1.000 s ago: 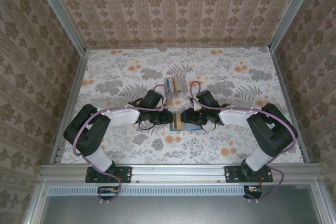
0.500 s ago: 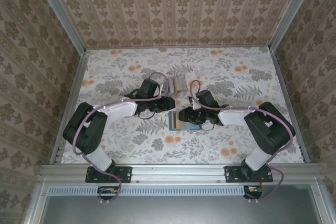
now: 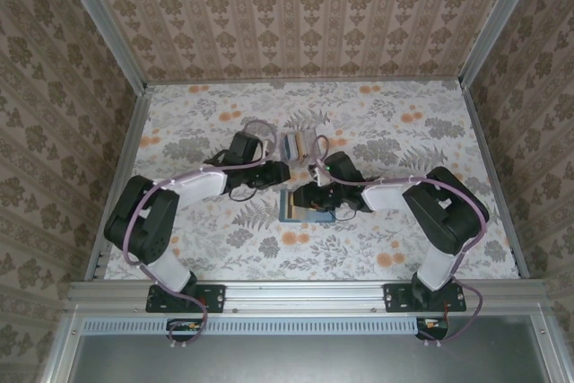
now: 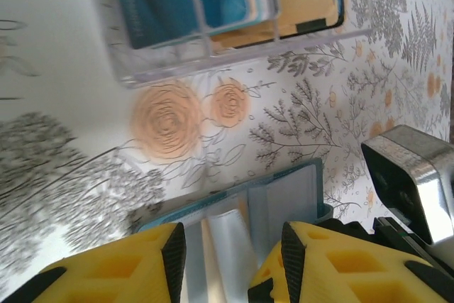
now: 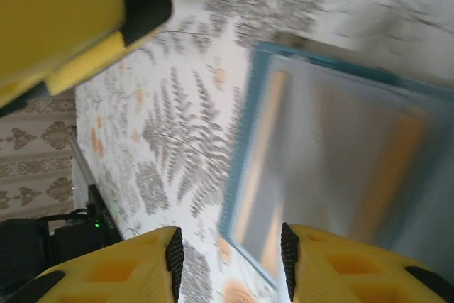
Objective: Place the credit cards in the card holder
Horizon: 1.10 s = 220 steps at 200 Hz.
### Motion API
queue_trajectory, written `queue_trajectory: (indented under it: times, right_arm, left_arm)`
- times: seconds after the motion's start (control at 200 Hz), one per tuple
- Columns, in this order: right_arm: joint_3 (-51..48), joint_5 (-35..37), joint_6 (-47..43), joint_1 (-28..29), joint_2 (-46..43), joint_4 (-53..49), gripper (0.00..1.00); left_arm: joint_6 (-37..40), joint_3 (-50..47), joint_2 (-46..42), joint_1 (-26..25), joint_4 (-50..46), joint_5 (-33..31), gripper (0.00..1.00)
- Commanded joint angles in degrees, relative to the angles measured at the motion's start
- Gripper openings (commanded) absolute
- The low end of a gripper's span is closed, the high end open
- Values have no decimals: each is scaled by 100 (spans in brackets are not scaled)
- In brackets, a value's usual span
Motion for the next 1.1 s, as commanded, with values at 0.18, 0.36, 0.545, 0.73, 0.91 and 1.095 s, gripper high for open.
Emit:
queue_trajectory:
  times: [0.18, 0.36, 0.545, 0.73, 0.91, 1.095]
  right_arm:
    - [1192, -419, -186, 383, 357, -434, 44]
    - [1162, -83, -409, 380, -257, -862, 44]
    - [548, 1514, -786, 123, -1697, -2182, 47]
    - [-243, 2047, -859, -369, -2322, -2697, 50]
    - [-731, 1574, -537, -470, -2169, -2348, 50]
    - [-876, 1238, -320, -466, -1807, -1871, 51]
  left_arm:
    - [201, -398, -882, 402, -430, -126, 43]
    - [215, -531, -934, 429, -430, -75, 43]
    - [278, -651, -896, 430, -312, -88, 43]
    - [362, -656, -875, 273, -368, -195, 43]
    - [394, -663, -850, 218, -439, -184, 43]
    - [432, -632, -815, 175, -544, -162, 43]
